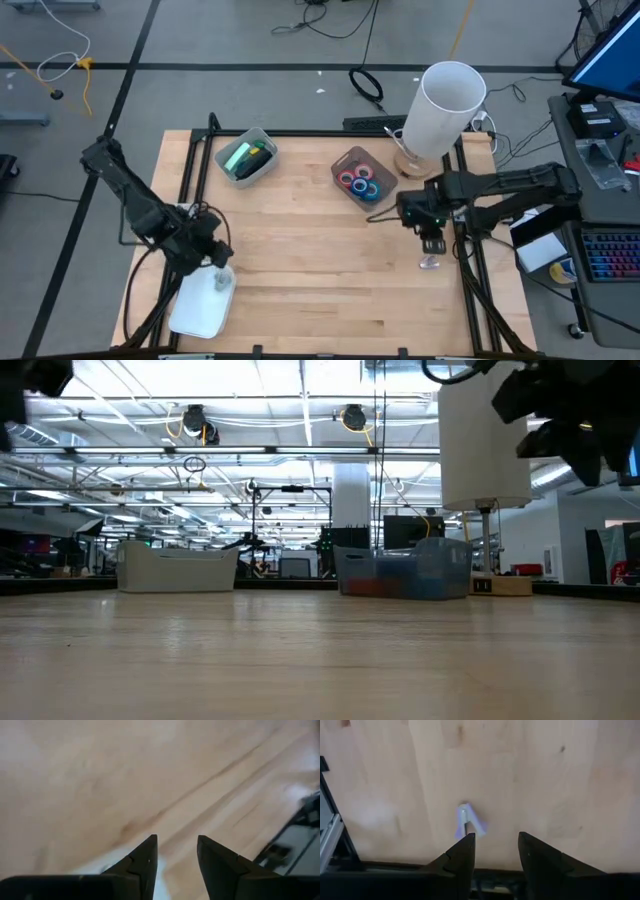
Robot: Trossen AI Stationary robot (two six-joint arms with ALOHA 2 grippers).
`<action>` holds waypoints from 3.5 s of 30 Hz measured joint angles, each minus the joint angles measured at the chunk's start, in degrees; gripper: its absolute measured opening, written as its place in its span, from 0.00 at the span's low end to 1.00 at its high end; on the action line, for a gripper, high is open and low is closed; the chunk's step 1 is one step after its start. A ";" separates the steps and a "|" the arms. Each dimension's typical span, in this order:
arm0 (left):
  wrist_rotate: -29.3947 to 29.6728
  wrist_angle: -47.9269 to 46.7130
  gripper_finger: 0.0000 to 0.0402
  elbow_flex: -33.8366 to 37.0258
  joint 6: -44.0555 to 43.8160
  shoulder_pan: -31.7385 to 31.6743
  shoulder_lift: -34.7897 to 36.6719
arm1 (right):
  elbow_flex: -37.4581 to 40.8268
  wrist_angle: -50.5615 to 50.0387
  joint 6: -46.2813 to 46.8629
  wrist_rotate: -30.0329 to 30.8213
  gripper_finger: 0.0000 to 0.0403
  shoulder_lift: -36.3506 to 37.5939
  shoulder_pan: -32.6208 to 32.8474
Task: Pick and place Stapler, Stapler remover, tape
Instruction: Put the purple staple remover into the white bin
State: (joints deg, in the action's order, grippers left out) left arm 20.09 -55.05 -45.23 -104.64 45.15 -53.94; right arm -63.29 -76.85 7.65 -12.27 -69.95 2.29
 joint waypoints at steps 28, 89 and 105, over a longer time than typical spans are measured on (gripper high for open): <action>21.98 14.69 0.34 -0.09 17.97 -0.07 6.02 | 23.60 19.86 10.68 -2.86 0.35 0.04 11.39; 16.23 55.74 0.34 -0.03 57.86 -16.21 -8.00 | 30.14 113.99 38.93 10.52 0.11 2.37 5.37; -6.71 79.79 0.34 -0.03 61.46 -28.31 -22.57 | 21.64 118.18 35.16 10.44 0.11 -8.60 4.01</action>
State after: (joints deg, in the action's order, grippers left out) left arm 13.38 24.74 -45.25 -43.18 16.83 -76.51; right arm -41.64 41.33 42.81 -1.83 -78.55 6.29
